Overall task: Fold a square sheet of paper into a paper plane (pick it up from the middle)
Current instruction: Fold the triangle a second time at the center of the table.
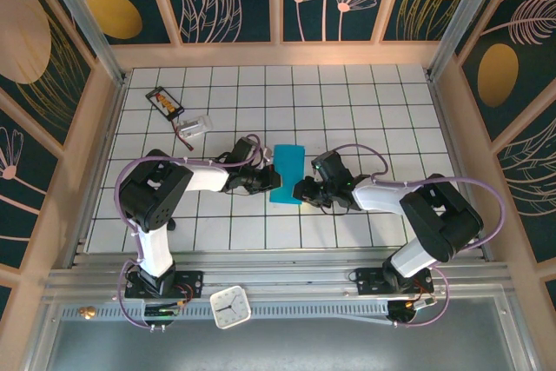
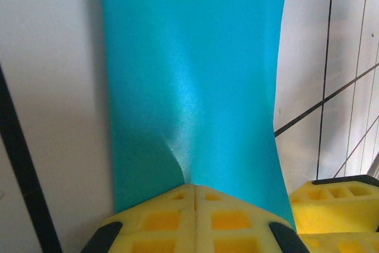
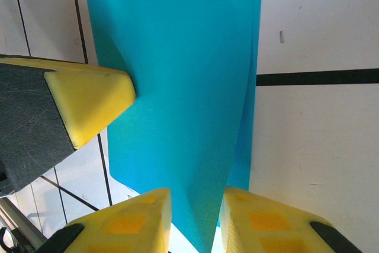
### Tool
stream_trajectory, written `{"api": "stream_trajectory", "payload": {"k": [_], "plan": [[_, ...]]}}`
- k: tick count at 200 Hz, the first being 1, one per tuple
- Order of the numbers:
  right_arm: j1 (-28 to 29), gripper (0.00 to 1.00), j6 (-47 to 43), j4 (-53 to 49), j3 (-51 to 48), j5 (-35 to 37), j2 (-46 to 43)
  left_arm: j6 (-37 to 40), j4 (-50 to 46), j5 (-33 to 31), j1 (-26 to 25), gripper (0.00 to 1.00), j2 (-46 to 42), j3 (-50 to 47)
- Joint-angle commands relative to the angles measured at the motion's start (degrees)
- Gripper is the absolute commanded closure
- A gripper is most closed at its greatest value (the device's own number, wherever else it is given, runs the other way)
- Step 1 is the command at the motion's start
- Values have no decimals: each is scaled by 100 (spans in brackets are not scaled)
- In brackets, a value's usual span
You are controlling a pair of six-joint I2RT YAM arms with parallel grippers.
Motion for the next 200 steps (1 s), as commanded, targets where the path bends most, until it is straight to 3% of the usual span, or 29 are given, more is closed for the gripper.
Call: {"api": "stream_trajectory", "payload": {"k": [1, 118, 200], "plan": [[22, 72, 120, 202, -162, -7, -79, 152, -441, -129, -11, 100, 253, -126], [-468, 78, 660, 1019, -67, -328, 409, 281, -580, -157, -9, 100, 259, -60], [-641, 90, 724, 1457, 37, -605, 708, 383, -648, -146, -10, 100, 282, 45]]}}
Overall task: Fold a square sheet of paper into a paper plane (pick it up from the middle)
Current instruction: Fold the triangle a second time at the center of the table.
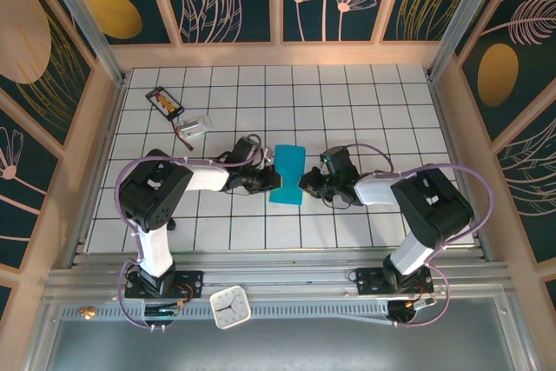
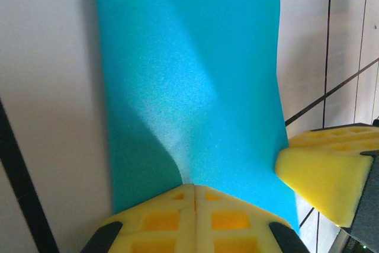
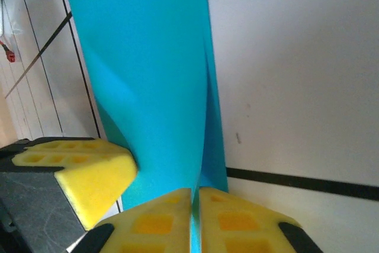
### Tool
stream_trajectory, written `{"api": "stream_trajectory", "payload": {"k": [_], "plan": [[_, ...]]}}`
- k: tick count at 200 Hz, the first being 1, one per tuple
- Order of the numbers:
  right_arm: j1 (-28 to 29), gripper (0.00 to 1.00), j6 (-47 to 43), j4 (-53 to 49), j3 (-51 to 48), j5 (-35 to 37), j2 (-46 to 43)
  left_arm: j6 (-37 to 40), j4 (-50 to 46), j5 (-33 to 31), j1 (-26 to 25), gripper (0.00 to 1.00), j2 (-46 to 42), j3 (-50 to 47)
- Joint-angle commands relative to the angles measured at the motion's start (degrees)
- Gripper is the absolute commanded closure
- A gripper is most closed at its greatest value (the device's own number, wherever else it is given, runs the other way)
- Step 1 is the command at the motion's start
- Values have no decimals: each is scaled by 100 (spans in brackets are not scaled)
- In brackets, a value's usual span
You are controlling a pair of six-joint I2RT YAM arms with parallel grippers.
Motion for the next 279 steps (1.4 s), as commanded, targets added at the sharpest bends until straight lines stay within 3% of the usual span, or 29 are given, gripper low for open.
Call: {"api": "stream_trajectory", "payload": {"k": [1, 38, 69, 90, 136, 172, 205, 279], "plan": [[-19, 90, 102, 321, 133, -222, 147, 178, -550, -157, -7, 100, 278, -5], [-228, 98, 167, 315, 129, -312, 122, 211, -550, -145, -11, 100, 222, 39], [-281, 100, 498, 162, 138, -422, -53, 381, -328, -183, -10, 72, -134, 70], [-262, 100, 933, 157, 121, -536, -213, 518, 54, -355, -25, 59, -631, -176], [-279, 100, 1459, -47, 94, -582, -525, 1041, 1221, -1115, -482, 46, -1911, -1327], [-321, 100, 1675, -10, 129, -789, -465, 1936, 1601, -1835, -1013, 39, -2155, -1638], [-364, 100, 1802, 90, 129, -892, -431, 2678, 1834, -2229, -1369, 25, -2276, -1774], [-373, 100, 1951, 337, 111, -1011, -305, 3825, 1584, -2797, -1716, 20, -1583, -1255]]}}
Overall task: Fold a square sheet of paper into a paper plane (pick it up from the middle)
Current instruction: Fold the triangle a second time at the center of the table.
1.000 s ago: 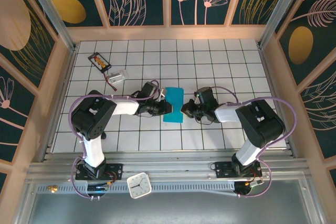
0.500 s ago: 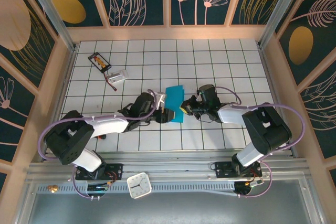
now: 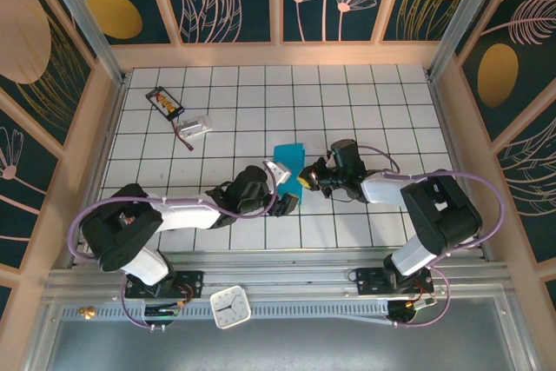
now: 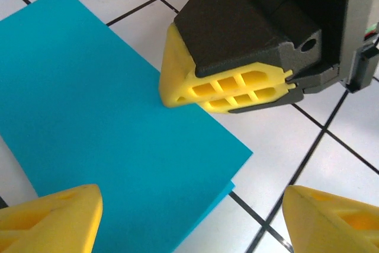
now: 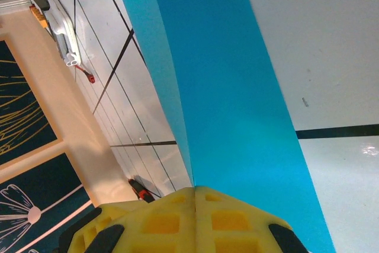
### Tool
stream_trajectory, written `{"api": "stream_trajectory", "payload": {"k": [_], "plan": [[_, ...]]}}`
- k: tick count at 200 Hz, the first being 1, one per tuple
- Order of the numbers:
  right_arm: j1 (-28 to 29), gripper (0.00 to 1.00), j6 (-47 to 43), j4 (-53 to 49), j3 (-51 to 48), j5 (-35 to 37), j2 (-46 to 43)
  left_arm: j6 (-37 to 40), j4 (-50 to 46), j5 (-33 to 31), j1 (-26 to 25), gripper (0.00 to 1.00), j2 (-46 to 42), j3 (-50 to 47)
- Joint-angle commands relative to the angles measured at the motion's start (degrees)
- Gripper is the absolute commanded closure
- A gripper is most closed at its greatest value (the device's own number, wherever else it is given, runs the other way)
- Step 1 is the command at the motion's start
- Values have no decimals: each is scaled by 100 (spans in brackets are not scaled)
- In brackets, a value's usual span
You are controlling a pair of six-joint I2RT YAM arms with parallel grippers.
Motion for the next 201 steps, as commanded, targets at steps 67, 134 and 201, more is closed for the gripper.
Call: {"api": "stream_trajectory", "payload": {"k": [67, 134, 201], "plan": [[-26, 100, 126, 222, 41, -137, 123, 1525, 20, -799, -257, 25, 665, 558], [-19, 100, 117, 266, 2, -139, 151, 1464, 265, -708, -265, 52, 608, 523], [-28, 100, 75, 230, -12, -93, 198, 1356, 249, -726, -265, 76, 569, 530]]}}
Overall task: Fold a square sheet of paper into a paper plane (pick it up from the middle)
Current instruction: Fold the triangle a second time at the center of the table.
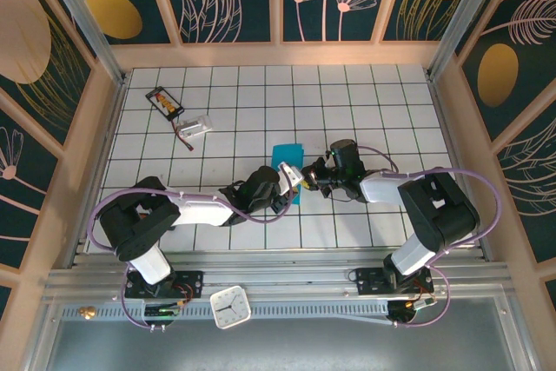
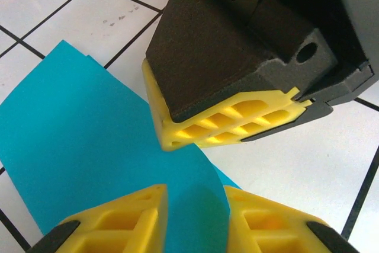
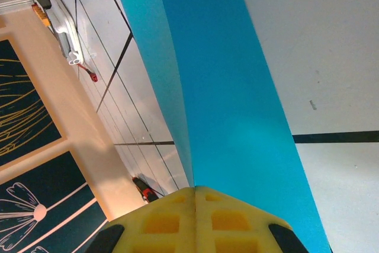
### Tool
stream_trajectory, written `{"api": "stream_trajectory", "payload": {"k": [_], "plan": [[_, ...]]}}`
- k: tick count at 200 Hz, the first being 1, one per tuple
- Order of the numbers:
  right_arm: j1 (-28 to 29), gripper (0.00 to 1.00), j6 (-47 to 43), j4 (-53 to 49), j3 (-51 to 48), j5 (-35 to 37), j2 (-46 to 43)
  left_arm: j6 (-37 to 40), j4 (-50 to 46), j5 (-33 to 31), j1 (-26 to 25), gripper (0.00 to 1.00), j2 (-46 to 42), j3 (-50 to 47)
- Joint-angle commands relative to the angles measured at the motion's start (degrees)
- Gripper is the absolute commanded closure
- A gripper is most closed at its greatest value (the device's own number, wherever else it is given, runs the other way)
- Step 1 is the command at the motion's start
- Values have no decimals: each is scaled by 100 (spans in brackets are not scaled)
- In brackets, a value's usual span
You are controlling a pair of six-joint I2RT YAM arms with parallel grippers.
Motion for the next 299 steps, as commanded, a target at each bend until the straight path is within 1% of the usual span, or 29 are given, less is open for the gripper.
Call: {"api": "stream_trajectory", "payload": {"k": [1, 45, 62, 79, 94, 120, 147, 165, 188, 195, 217, 272, 299], "plan": [[-28, 100, -22, 56, -12, -10, 82, -68, 158, 19, -30, 76, -32, 91], [-45, 100, -67, 37, -27, 23, 97, -138, 163, 100, -38, 92, 29, 115], [-78, 97, -101, 17, -47, 34, 52, -178, 201, 128, -37, 100, 26, 123], [-140, 93, -168, -27, -68, 51, -39, -291, 294, 178, -33, 100, 6, 88], [-226, 86, -292, -136, -88, 61, -162, -433, 481, 291, -39, 100, -31, 8], [-444, 74, -878, -814, -65, 147, -627, -729, 726, 723, -38, 100, -26, -20], [-771, 69, -1852, -1786, 206, 436, -1186, -1121, 741, 1203, -36, 100, 145, 140], [-821, 67, -2314, -1966, 462, 577, -1306, -1363, 759, 1412, -39, 100, 199, 165], [-824, 67, -2542, -1723, 760, 408, -941, -1642, 703, 1577, -39, 100, 202, 221], [-821, 67, -2614, -1581, 857, 283, -768, -1729, 649, 1616, -37, 100, 380, 261], [-810, 70, -2758, -1374, 1055, 132, -280, -2051, 646, 1694, -31, 100, 494, 309], [-935, 79, -3503, -1467, 1376, 101, 838, -2571, 745, 2049, 13, 100, 826, 509], [-959, 82, -3758, -1533, 1408, 136, 1117, -2768, 875, 2212, 128, 100, 887, 501]]}}
